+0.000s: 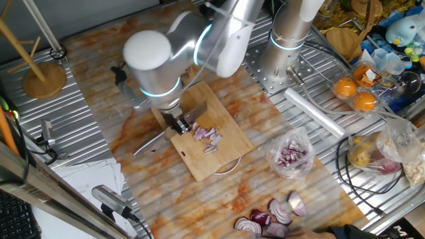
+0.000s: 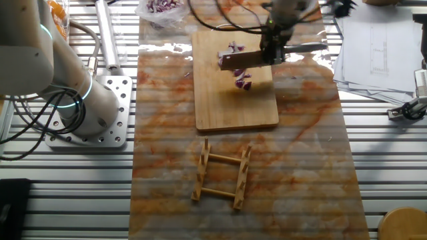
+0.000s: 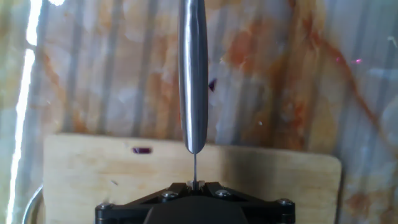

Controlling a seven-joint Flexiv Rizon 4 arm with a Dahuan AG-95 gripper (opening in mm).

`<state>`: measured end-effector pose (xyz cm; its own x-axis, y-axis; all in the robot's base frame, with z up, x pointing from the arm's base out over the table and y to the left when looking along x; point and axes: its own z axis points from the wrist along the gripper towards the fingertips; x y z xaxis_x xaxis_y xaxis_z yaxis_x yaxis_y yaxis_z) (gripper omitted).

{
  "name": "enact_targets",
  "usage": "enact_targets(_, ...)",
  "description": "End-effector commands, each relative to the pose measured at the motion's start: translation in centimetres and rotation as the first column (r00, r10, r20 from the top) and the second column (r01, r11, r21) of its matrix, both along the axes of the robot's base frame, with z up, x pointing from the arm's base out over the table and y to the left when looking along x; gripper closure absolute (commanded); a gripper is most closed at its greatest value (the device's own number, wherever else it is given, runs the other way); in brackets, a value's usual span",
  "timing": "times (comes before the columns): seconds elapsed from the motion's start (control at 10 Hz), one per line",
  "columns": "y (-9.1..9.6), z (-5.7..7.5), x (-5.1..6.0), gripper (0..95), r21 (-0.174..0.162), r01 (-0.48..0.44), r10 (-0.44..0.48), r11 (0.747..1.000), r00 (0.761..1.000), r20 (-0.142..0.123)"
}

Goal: Chop the onions

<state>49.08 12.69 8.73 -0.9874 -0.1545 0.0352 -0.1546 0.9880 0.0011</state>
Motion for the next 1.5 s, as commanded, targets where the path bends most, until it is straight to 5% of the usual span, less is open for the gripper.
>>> enact_targets(0.1, 2.5, -0.1, 0.1, 95.0, 0.009, 0.051, -0.051, 0.999, 0.999, 0.016)
enact_targets(0.5, 2.5, -0.1, 0.1, 95.0, -0.048, 0.19, -0.187, 0.981, 0.98, 0.062)
enact_targets(1.2, 2.5, -0.1, 0.1, 95.0, -0.146, 0.096, -0.089, 0.985, 0.995, 0.051)
enact_targets(1.3, -1.2, 2.2, -0.4, 95.0, -0.155, 0.087, -0.081, 0.984, 0.996, 0.044)
enact_targets(1.5, -7.0, 4.6, -1.9, 95.0, -0.156, 0.088, -0.082, 0.984, 0.995, 0.049)
